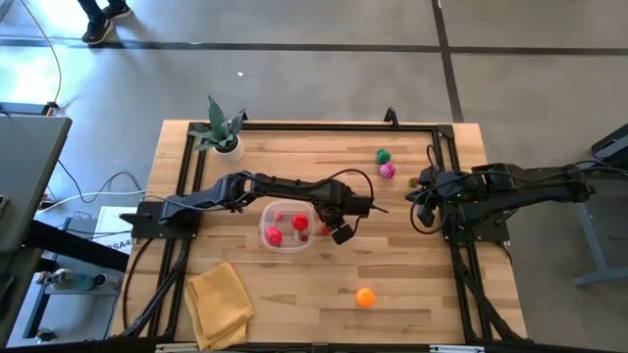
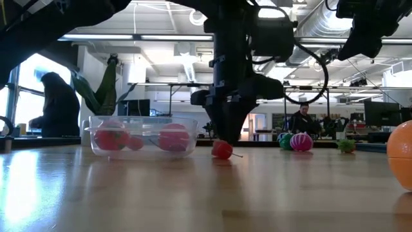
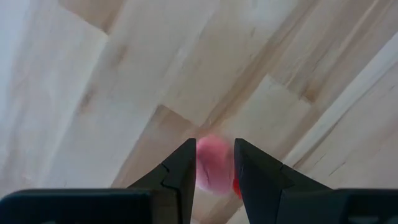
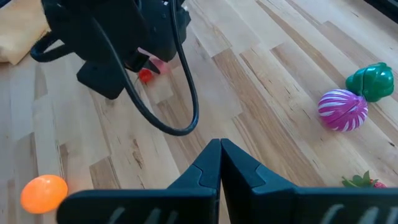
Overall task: Pick and placing Produce into tupperware
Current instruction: Put the pink peach into the transparent container
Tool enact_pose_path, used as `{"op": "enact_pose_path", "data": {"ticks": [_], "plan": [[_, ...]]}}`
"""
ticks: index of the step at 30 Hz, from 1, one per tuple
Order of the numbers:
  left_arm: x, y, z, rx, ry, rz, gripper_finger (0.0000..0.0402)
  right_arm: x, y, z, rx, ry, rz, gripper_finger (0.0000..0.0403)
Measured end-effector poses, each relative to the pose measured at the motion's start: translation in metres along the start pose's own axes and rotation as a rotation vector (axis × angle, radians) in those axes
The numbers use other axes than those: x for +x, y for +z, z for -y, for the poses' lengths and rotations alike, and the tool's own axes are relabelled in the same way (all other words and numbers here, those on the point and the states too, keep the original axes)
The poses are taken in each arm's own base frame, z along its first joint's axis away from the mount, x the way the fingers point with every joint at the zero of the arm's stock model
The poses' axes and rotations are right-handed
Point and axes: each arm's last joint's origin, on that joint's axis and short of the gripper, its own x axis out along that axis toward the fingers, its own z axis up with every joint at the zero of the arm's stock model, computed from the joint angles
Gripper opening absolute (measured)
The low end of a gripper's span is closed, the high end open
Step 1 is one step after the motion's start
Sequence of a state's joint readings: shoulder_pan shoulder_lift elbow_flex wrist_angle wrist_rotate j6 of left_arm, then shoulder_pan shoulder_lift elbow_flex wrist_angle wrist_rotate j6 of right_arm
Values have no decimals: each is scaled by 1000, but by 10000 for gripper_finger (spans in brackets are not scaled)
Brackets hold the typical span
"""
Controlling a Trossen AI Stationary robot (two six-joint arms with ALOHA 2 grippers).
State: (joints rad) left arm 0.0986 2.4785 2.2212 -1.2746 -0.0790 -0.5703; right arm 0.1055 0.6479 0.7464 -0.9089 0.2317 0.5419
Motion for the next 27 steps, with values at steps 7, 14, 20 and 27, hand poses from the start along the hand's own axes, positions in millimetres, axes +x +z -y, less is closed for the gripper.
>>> {"op": "enact_pose_path", "data": {"ticks": [7,14,20,27], "plan": [[7,2,2,13,-3,0,99,0,0,0,0,0,0,0],[6,0,1,14,3,-12,99,0,0,0,0,0,0,0],[6,-1,0,32,7,-26,99,0,0,0,0,0,1,0],[6,-1,0,44,8,-29,99,0,0,0,0,-1,0,0]]}}
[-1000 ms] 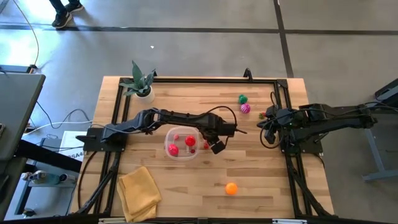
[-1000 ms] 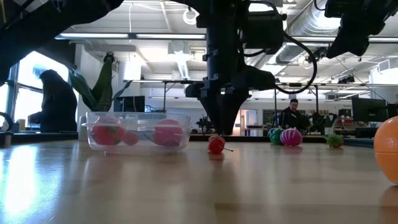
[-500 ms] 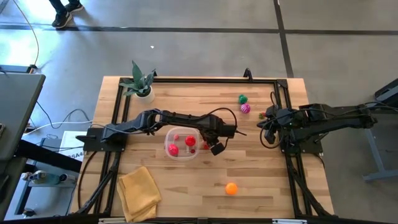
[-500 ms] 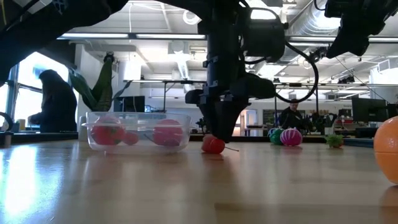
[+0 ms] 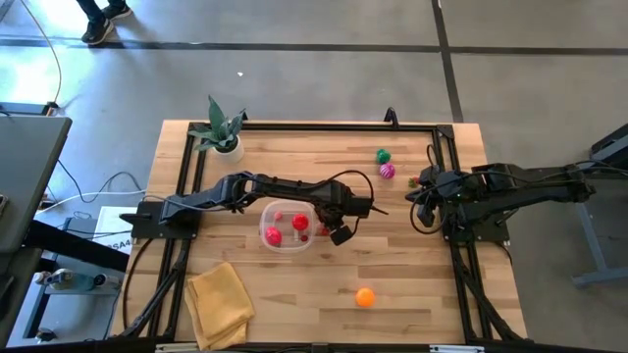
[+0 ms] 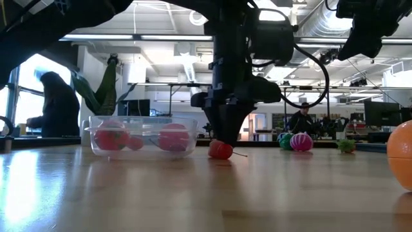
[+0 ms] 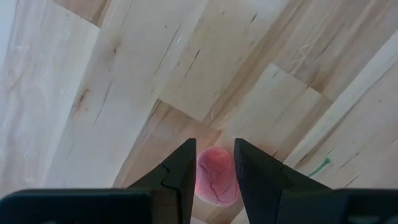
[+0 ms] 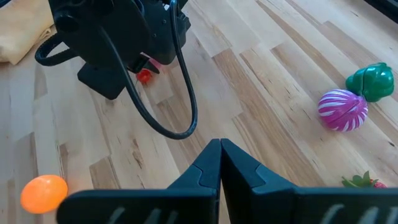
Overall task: Pick and placing Produce into tupperware
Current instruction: Put the pink peach into the transparent container
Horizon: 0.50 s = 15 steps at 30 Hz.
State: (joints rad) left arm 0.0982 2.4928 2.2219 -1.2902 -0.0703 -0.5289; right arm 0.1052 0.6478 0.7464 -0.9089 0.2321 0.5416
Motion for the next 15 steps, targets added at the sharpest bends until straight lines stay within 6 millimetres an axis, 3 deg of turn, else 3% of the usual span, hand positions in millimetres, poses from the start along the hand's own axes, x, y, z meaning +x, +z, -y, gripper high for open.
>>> {"op": "enact_pose_path", "data": {"ticks": [15], "plan": [[0,-2,-1,-2,-4,-28,101,0,0,0,0,0,0,0]]}}
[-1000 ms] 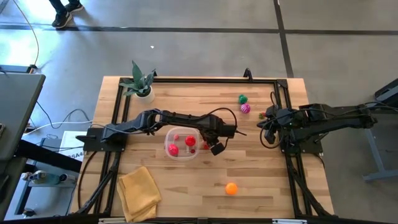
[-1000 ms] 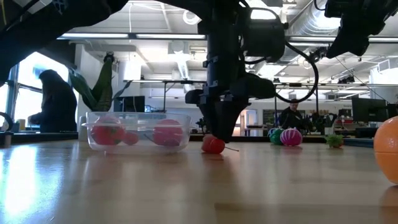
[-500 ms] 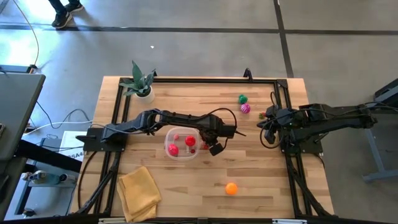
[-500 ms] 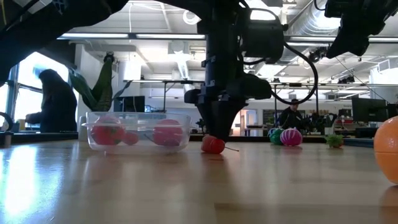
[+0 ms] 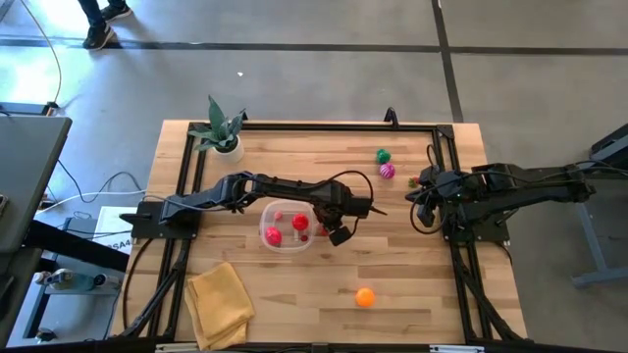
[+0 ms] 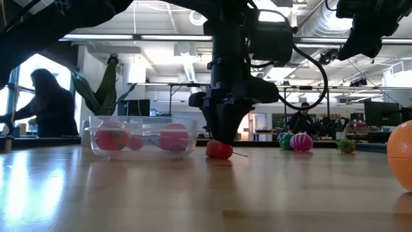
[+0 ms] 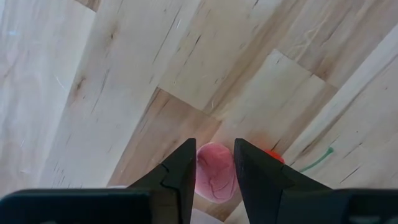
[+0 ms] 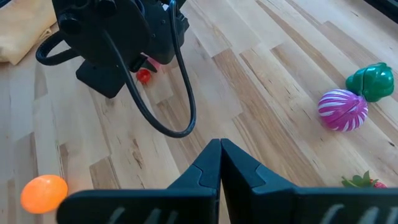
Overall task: Pick and placing Produce into tupperware
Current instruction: Put the pink peach into the transparent container
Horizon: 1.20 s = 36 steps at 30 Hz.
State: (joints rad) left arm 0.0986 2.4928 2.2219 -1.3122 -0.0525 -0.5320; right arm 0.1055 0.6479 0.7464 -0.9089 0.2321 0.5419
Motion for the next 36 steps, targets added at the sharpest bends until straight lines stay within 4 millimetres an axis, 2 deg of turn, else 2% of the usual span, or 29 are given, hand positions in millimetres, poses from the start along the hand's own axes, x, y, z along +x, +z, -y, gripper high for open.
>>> {"op": "enact_pose_path", "data": {"ticks": [15,36], "plan": [[0,-5,-2,64,12,-62,197,0,0,0,0,0,0,0],[-1,-8,-2,111,-19,-102,203,0,0,0,0,0,1,0]]}}
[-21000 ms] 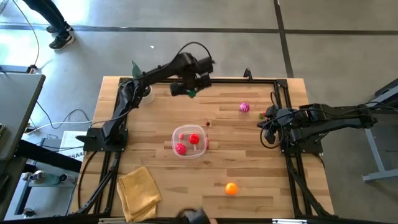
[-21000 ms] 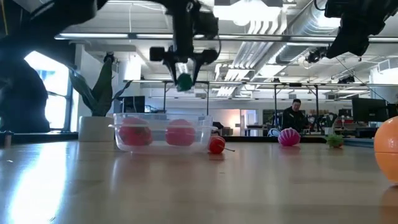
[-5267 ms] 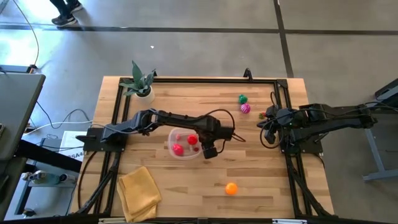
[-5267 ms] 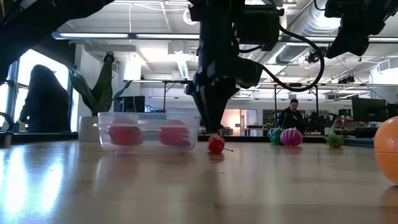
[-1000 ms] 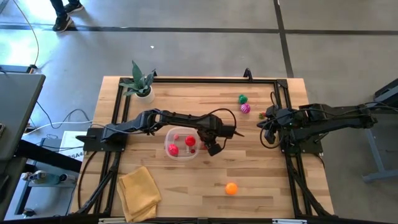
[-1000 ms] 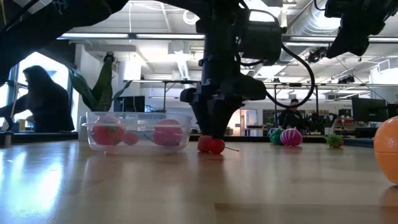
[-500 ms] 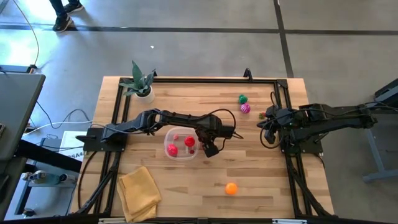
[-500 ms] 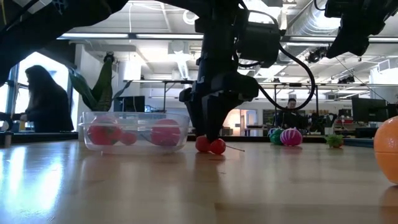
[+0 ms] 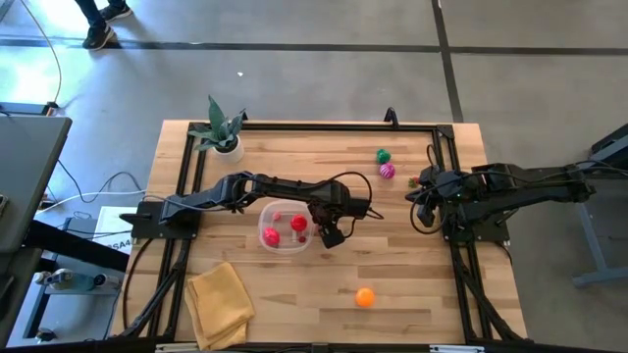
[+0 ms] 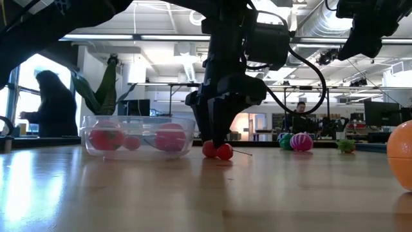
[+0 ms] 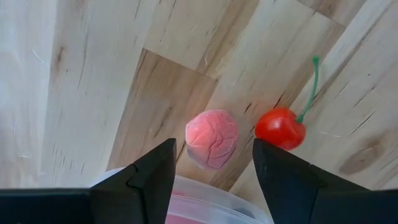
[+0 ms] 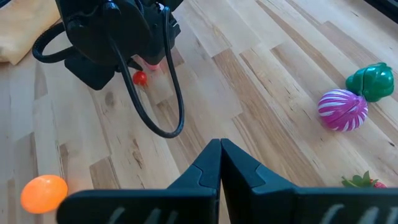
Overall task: Pick and placing Produce into tupperware
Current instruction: Put the pink peach into the transparent container
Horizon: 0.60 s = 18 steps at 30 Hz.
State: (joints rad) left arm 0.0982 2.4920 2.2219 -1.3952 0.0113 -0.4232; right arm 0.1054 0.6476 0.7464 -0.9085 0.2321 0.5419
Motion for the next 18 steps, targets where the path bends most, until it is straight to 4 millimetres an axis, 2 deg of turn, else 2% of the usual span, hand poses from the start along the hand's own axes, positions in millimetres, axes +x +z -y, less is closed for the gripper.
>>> {"op": "enact_pose_path", "data": {"ticks": [10,18], "plan": [[0,0,0,-18,-1,2,167,0,0,0,0,0,0,0],[6,1,1,-22,-5,-20,167,0,0,0,0,0,0,0]]}}
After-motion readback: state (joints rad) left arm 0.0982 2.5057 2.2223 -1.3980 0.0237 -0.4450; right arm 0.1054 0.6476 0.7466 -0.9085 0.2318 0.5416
